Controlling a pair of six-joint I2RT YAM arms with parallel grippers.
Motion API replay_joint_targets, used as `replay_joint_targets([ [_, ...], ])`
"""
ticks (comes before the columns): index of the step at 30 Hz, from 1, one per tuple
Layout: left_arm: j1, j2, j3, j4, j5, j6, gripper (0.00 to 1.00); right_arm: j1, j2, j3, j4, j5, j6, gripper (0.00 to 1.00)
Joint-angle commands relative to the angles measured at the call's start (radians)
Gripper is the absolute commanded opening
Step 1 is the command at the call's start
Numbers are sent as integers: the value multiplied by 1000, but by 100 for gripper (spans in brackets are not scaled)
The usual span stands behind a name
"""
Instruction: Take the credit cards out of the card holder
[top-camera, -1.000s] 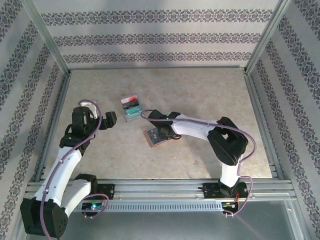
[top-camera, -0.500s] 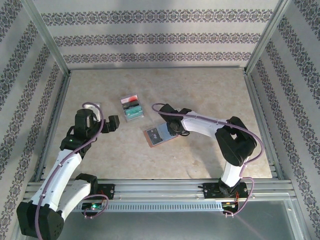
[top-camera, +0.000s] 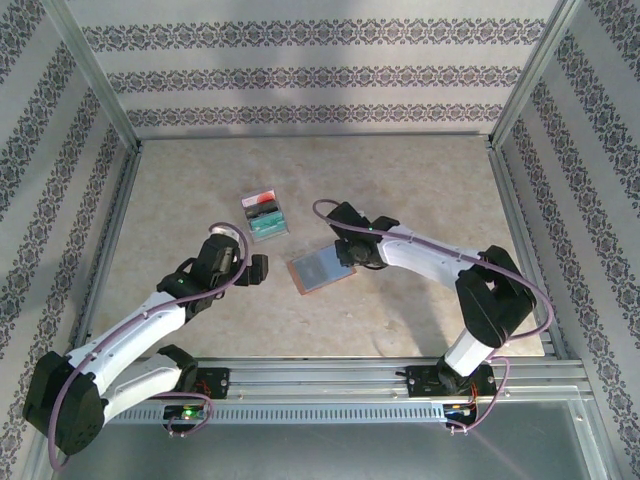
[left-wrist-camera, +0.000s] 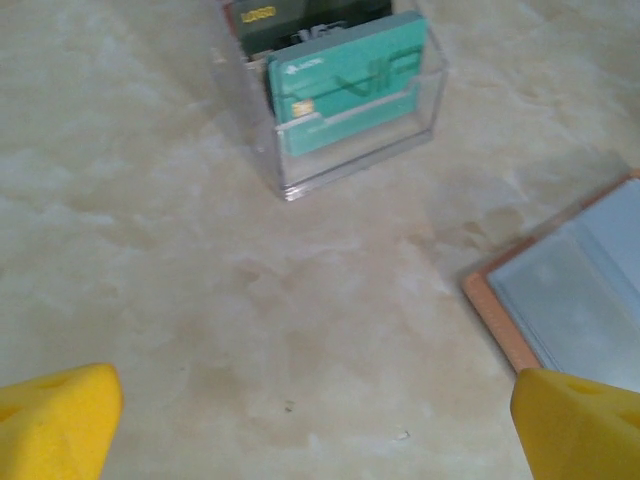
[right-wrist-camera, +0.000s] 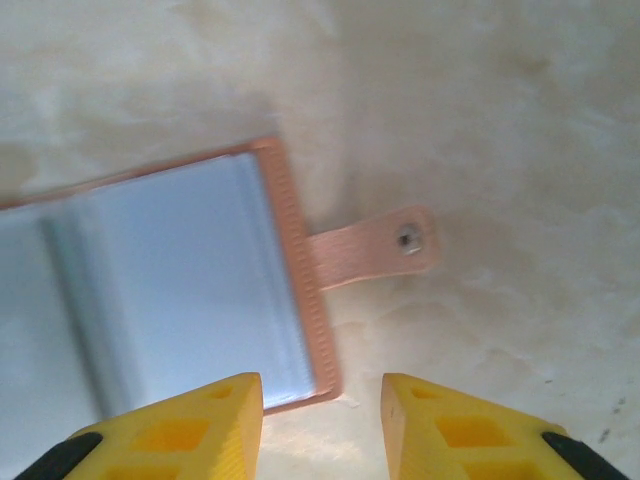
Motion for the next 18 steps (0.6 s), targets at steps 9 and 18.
replay_joint_targets([
  [9, 0, 7, -25, 57, -131, -128, 99, 180, 177, 143, 16, -51, -69, 35],
  [18, 4, -4, -41, 60, -127, -126, 99, 183, 272, 208, 7, -55, -96, 54],
])
